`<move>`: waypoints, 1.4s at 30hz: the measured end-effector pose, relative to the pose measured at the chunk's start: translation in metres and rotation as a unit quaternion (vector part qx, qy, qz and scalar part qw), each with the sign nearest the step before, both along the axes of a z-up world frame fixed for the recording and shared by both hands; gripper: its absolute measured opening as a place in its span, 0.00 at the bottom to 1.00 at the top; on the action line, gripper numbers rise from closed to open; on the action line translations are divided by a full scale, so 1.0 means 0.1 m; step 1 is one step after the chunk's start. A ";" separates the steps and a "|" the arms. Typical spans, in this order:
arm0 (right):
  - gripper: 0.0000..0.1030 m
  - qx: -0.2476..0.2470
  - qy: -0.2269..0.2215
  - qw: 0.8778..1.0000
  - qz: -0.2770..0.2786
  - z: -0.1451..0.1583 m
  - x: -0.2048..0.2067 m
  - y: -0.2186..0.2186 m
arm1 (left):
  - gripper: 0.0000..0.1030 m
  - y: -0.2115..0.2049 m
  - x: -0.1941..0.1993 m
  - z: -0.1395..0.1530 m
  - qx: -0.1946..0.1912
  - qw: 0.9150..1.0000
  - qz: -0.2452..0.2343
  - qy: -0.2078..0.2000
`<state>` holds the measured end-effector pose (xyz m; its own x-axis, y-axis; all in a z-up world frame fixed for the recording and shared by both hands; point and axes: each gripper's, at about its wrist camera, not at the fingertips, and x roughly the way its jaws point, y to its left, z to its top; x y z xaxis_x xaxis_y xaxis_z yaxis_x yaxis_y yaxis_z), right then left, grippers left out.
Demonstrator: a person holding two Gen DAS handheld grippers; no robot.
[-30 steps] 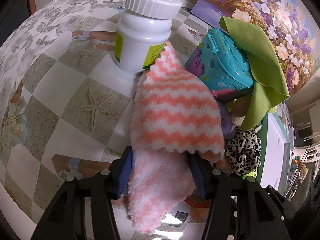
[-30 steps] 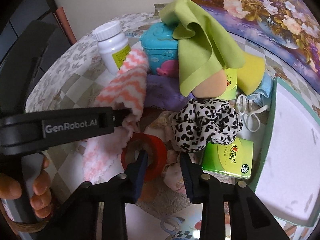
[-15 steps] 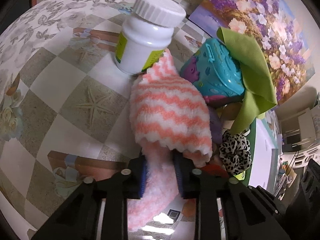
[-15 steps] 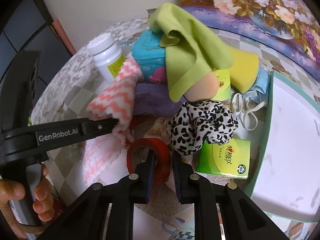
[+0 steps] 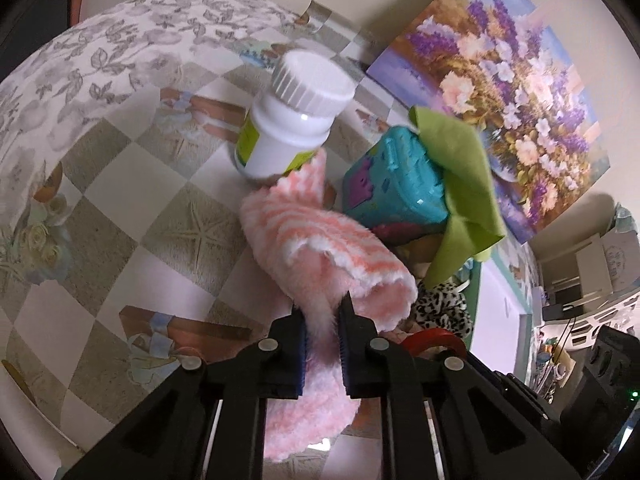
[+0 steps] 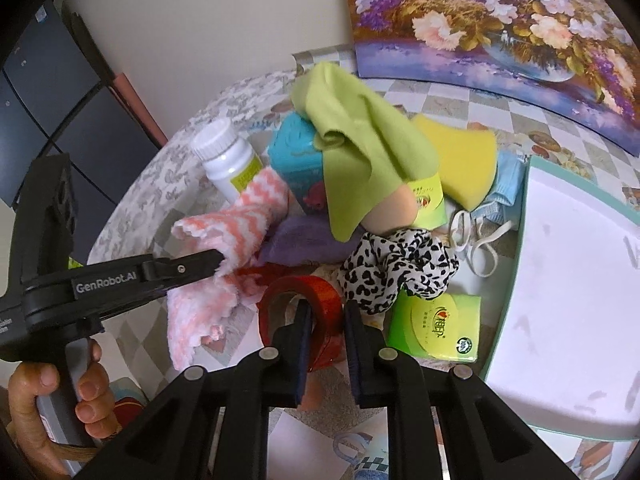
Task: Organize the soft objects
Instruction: 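Close the left tool on the pink striped towel while the right tool grips the red tape roll, then lift and carry the towel with the left tool while the right tool carries the tape to the white tray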
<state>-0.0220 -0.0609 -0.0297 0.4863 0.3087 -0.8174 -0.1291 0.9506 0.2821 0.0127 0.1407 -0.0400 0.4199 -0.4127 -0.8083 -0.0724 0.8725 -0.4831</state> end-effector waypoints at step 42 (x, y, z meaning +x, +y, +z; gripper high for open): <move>0.17 0.115 -0.102 0.982 -0.113 0.65 -0.23 -1.00 | 0.12 -0.86 -0.31 1.77 0.007 0.978 -0.078 -0.194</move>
